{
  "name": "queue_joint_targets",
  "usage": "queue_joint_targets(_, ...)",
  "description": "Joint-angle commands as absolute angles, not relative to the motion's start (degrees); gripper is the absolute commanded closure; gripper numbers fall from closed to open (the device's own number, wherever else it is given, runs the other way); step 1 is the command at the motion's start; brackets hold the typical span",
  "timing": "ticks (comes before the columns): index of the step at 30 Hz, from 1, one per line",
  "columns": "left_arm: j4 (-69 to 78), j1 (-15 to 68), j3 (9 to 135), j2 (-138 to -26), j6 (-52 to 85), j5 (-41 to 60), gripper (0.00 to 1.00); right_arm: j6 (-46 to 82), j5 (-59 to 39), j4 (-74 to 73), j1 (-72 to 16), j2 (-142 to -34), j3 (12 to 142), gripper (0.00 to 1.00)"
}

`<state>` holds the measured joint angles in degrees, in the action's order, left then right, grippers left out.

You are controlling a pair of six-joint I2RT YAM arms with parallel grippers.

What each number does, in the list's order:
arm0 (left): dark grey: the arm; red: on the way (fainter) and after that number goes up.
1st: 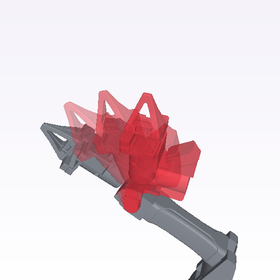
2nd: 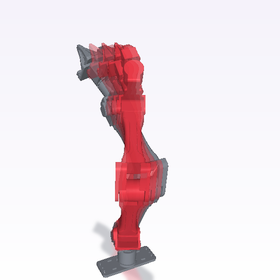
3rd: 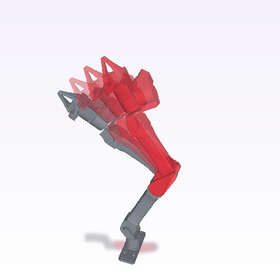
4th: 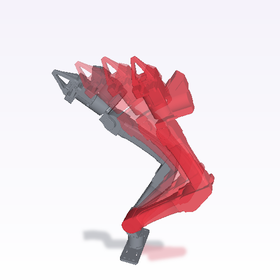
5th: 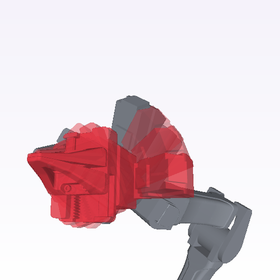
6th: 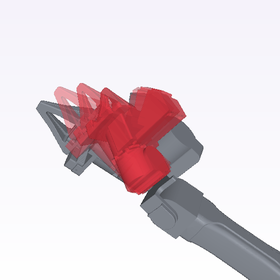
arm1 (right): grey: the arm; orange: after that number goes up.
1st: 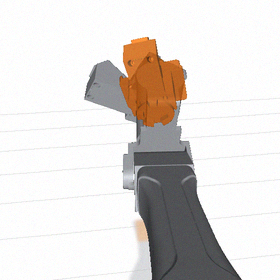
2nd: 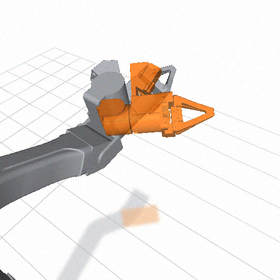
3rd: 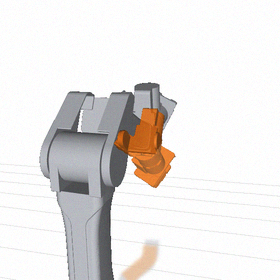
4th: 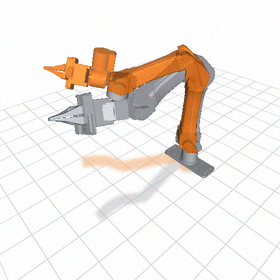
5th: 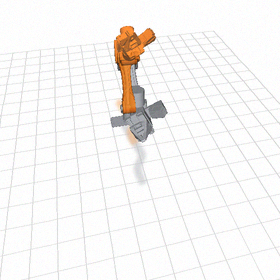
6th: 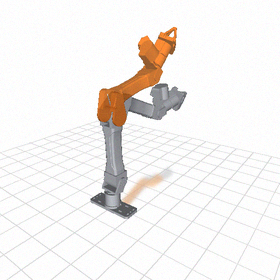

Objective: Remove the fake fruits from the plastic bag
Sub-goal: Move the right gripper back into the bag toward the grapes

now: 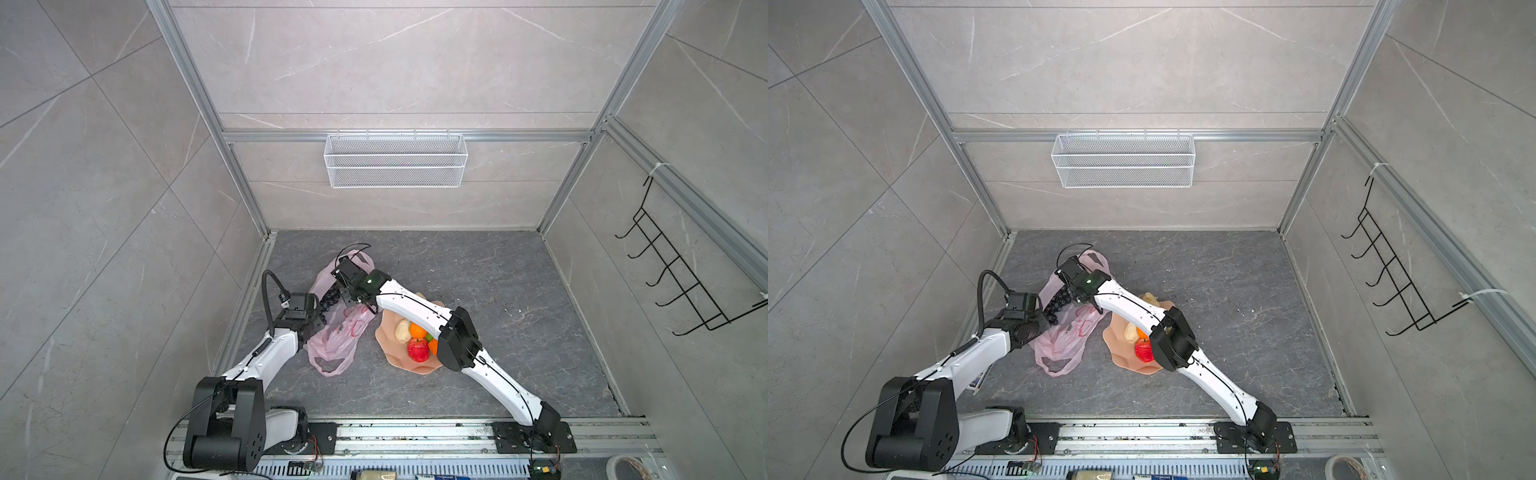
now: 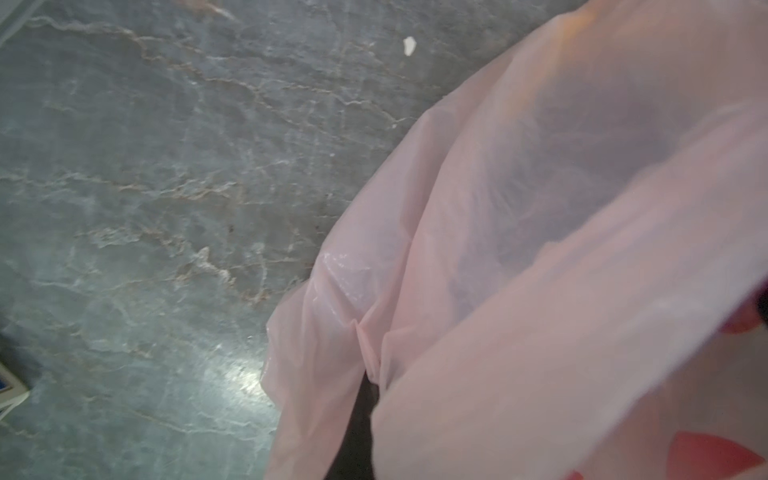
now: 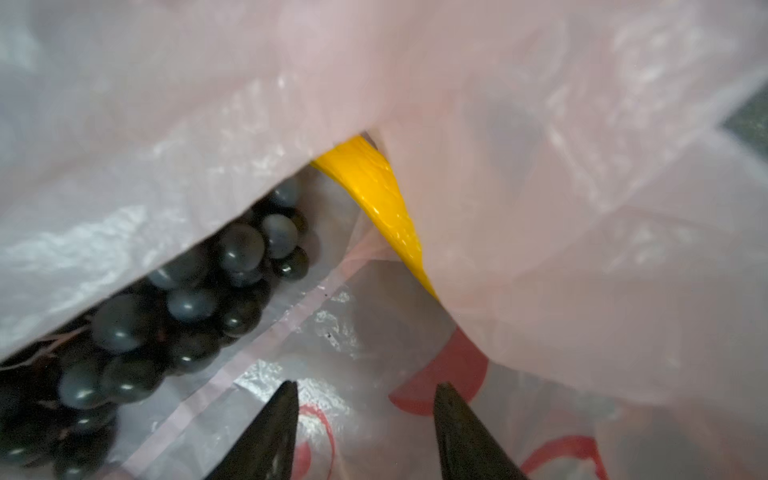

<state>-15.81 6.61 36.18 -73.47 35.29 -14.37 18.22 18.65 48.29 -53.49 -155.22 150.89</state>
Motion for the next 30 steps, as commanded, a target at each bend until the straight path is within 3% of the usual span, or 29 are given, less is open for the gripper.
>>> queue_joint_targets(1, -16.1, 7.0, 38.5, -75.0, 34.3, -14.6, 1.00, 17.4, 22.4, 50.1, -52.8, -156.4, 152.1, 0.40)
queue_joint_targets(16, -16.3, 7.0, 36.7, -71.8, 36.3, -16.7, 1.00, 14.4, 21.1, 47.3, -49.5, -162.2, 157.8, 0.31)
queue_joint_targets(26, -20.4, 7.0, 33.5, -63.6, 41.2, -26.4, 1.00, 13.6, 14.3, 46.0, -48.6, -164.2, 160.1, 0.33)
queue_joint_targets(30, -19.4, 6.9, 33.9, -65.1, 40.4, -24.6, 1.00, 13.3, 10.1, 48.1, -48.7, -164.0, 159.9, 0.40)
